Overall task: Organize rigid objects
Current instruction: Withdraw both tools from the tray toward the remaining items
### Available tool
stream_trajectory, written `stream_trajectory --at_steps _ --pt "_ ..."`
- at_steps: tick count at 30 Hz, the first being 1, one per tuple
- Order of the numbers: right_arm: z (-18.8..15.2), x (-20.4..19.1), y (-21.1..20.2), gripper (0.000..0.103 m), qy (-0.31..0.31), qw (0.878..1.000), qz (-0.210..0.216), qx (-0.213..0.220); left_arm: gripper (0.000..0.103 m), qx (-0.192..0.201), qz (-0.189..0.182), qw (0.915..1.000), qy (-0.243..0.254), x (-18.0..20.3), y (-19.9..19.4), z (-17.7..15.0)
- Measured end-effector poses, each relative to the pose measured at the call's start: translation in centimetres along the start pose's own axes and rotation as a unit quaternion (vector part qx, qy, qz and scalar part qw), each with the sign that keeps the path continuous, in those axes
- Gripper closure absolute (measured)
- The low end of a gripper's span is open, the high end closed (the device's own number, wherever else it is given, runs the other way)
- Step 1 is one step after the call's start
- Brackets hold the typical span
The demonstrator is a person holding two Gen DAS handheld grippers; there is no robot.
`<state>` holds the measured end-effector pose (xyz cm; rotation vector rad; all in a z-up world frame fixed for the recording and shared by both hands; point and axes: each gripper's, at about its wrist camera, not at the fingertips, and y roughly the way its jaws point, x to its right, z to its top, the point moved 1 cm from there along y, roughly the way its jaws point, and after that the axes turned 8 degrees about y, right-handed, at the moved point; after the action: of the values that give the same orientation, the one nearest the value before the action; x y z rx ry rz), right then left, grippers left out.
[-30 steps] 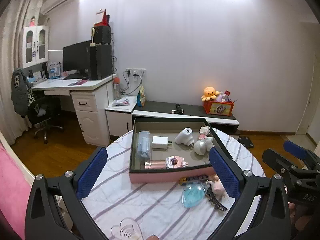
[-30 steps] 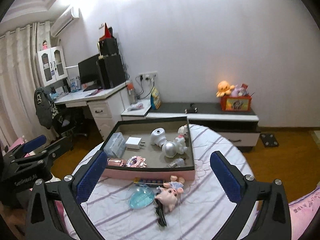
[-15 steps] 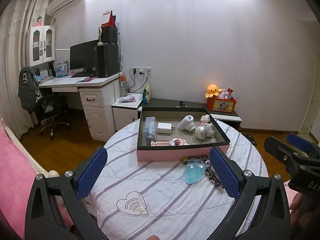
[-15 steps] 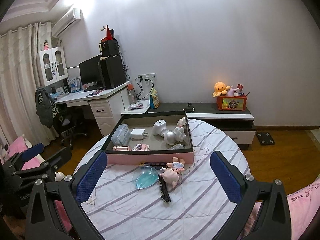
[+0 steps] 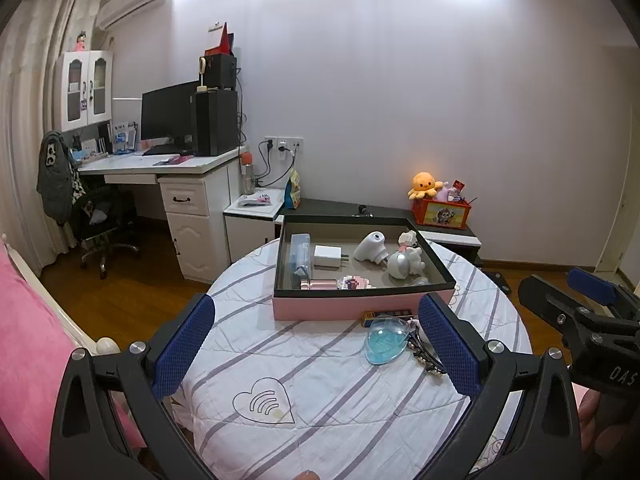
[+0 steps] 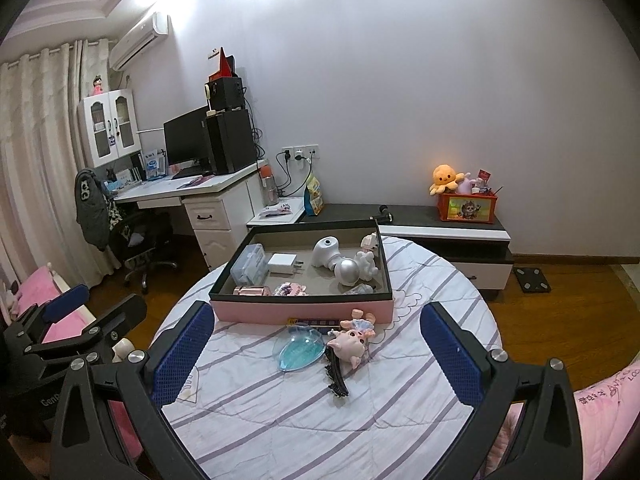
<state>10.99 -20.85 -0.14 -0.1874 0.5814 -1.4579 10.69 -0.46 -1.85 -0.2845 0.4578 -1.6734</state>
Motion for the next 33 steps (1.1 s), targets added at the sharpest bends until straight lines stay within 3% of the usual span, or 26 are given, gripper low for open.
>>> stream_trajectory --at_steps 21,28,33 --pt "0.1 0.0 0.2 0.000 0.000 1.000 -0.004 0.000 0.000 -0.003 0.001 1.0000 -0.001 -0.1 0.1 0.0" --pt "-0.5 2.0 1.8 0.000 0.005 1.000 -0.022 -0.019 0.000 -0.035 -0.007 0.9994 -0.007 0.3 2.8 -1.7" --pt "-1.8 4.1 4.3 0.000 0.012 0.997 -0.040 -0.058 0.000 -0.064 -0.022 0.9977 -0.003 1.1 5.4 -3.1"
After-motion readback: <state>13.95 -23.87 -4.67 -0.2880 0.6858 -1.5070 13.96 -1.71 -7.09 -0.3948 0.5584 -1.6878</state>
